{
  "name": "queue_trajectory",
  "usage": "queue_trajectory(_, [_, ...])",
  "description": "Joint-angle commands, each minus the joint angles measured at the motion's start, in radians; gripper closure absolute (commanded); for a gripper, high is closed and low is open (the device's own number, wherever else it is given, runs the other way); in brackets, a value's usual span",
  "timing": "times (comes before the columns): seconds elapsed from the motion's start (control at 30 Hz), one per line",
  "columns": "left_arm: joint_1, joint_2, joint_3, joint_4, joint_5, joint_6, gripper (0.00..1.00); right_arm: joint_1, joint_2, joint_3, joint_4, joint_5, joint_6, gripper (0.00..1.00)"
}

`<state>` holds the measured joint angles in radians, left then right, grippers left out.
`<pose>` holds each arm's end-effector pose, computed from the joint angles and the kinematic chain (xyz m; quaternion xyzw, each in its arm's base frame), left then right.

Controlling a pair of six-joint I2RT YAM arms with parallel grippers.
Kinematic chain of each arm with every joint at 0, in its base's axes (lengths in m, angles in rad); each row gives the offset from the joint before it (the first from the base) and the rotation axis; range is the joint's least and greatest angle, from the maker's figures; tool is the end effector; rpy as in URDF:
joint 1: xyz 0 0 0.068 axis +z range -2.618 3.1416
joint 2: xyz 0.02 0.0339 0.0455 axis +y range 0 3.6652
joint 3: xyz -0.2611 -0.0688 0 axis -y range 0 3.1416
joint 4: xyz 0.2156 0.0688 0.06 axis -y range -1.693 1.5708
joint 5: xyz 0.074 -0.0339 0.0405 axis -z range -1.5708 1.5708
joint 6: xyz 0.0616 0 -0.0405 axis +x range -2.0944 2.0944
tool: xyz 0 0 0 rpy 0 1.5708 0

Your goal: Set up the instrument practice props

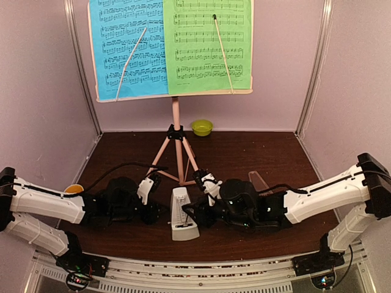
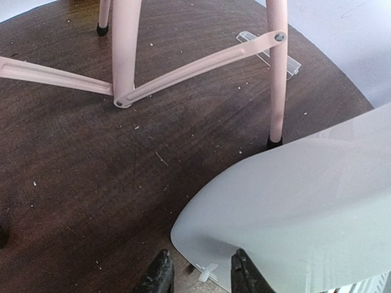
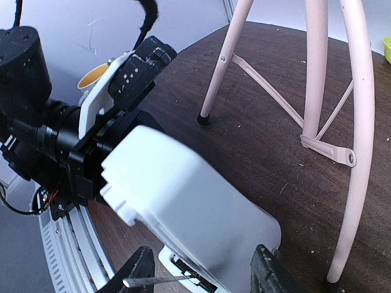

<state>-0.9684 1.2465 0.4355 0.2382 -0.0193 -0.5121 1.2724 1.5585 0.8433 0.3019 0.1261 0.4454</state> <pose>0.1385 -0.1993 0.1725 0.1941 0.8563 -0.3165 0.3590 0.1081 0.3252 0.2242 -0.3042 0.7789 0.3788 0.3965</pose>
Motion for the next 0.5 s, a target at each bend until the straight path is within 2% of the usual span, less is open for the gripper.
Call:
queue_trajectory(0.0, [0.0,-0.031,-0.002,0.044,-0.001,0.016,0.65,0.008,-0.057,-0.043,0.019,-0.007,0.0,0.43])
queue_trajectory(0.17, [0.0,-0.063,-0.013,0.037,-0.021,0.009,0.59,0.017,-0.061,-0.047,0.012,0.008,0.005,0.38])
queue_trajectory(0.3, [0.0,-0.098,-0.024,0.018,-0.048,-0.001,0.46,0.026,-0.053,-0.027,0.002,0.04,0.02,0.33])
queue_trajectory(0.47, [0.0,-0.161,-0.052,0.018,-0.08,-0.026,0.33,0.034,-0.039,0.004,-0.043,0.1,0.054,0.32])
